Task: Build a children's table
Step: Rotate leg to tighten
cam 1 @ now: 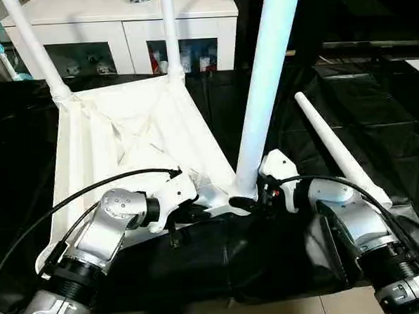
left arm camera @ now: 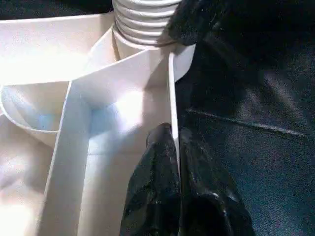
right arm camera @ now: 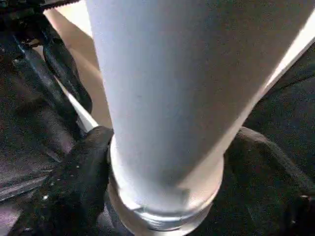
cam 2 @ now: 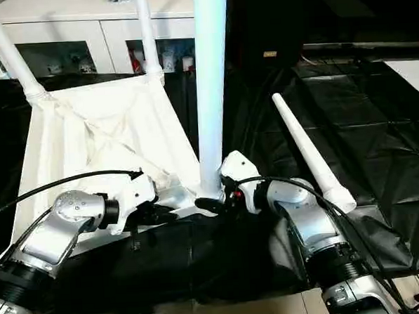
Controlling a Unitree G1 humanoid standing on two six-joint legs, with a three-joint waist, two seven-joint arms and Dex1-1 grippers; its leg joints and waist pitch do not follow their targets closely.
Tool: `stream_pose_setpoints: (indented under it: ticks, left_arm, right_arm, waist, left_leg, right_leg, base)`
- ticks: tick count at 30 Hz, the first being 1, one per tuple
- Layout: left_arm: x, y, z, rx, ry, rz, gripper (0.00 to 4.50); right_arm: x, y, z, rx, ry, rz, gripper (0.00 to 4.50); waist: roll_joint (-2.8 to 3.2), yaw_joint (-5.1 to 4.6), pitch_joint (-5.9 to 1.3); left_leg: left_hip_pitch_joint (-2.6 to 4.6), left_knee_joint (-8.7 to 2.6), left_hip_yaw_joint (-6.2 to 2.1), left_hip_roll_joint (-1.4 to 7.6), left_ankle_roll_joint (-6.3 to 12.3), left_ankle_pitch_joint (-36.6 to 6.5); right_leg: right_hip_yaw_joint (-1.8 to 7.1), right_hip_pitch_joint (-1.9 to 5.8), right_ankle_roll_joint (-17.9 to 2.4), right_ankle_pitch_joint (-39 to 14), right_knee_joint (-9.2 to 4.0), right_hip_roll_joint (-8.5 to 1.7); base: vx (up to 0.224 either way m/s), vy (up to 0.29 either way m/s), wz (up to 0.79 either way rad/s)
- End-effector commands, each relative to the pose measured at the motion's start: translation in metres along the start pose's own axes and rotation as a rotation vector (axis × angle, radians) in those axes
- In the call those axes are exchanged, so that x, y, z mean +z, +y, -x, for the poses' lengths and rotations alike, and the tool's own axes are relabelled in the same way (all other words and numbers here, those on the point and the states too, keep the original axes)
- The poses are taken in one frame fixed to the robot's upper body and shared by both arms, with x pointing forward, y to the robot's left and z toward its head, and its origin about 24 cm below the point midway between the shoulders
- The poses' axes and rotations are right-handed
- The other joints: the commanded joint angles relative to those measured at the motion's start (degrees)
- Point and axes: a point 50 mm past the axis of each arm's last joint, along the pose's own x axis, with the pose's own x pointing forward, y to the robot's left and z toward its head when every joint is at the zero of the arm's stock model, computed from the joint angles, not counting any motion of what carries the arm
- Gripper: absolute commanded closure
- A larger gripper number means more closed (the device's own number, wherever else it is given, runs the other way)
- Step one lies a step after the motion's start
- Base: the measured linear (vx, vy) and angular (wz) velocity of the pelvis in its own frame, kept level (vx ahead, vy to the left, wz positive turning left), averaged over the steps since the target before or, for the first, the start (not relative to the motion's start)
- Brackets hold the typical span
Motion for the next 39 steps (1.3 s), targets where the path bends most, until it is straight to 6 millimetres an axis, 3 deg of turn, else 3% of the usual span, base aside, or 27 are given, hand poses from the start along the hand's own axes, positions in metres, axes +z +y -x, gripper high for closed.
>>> stream_pose_setpoints:
  ticks: [1, 9, 18, 24, 33, 36, 39]
  left_arm:
    - [-0.005, -0.014, -0.009, -0.082, 0.003, 0.02, 4.5]
    - [-0.006, -0.015, -0.009, -0.088, 0.009, 0.025, 4.5]
    - [-0.007, -0.015, -0.007, -0.088, 0.012, 0.032, 4.5]
    - [-0.007, -0.015, -0.007, -0.09, 0.01, 0.036, 4.5]
    - [-0.006, -0.012, -0.009, -0.07, 0.019, 0.036, 4.5]
    - [-0.005, -0.009, -0.011, -0.04, 0.016, 0.049, 4.5]
    - [-0.001, 0.003, -0.022, 0.088, 0.003, 0.1, 4.5]
  right_arm:
    - [0.001, -0.002, 0.003, -0.009, -0.023, 0.002, 1.19]
    - [-0.001, 0.0, 0.001, 0.0, -0.035, -0.021, 1.74]
    - [-0.006, 0.001, -0.001, -0.002, -0.041, -0.08, 1.78]
    - [-0.016, 0.002, -0.004, -0.035, -0.062, -0.223, 1.81]
    - [-0.021, 0.008, -0.01, -0.053, -0.018, -0.174, 1.81]
    - [-0.026, 0.003, -0.012, -0.128, 0.008, -0.188, 1.81]
    - [-0.032, -0.005, -0.022, -0.298, 0.035, -0.274, 1.81]
  waist:
    - [-0.81, -0.16, -3.37]
    - [-0.84, -0.2, -3.38]
    - [-0.97, -0.22, -3.38]
    - [-0.44, -0.28, -3.28]
    - [-0.41, -0.46, -3.24]
    - [-0.4, -0.58, -3.02]
    - [-0.3, -1.2, -2.55]
  left_leg:
    - [0.15, -3.29, -0.77, 3.16, 7.23, -2.45]
    - [0.16, -3.24, -0.76, 3.16, 7.28, -2.29]
    - [0.19, -3.2, -0.73, 3.14, 7.37, -2.33]
    - [0.18, -3.34, -0.87, 3.16, 6.09, -4.13]
    - [0.26, -3.51, -0.9, 3.09, 4.49, -5.81]
    - [0.33, -3.72, -0.91, 3.08, 3.7, -7.65]
    - [0.61, -4.23, -0.99, 2.95, 1.12, -12.1]
  right_leg:
    - [2.92, 2.83, -15.5, 2.57, -2.82, -3.69]
    - [2.87, 2.79, -15.7, 2.53, -2.76, -3.63]
    - [2.87, 2.78, -15.9, 2.32, -2.73, -3.65]
    - [2.84, 2.79, -15.86, 0.67, -2.86, -3.67]
    - [2.92, 2.8, -15.53, 0.46, -2.97, -3.56]
    - [2.96, 2.74, -15.03, -2.89, -3.37, -3.66]
    - [2.99, 2.46, -13.82, -11.03, -4.23, -3.7]
  base:
    - [0.0, 0.0, 0.0]
    - [0.0, 0.0, 0.0]
    - [0.0, 0.0, 0.0]
    - [0.0, 0.0, 0.0]
    - [0.0, 0.0, 0.0]
    - [0.0, 0.0, 0.0]
    - [0.0, 0.0, 0.0]
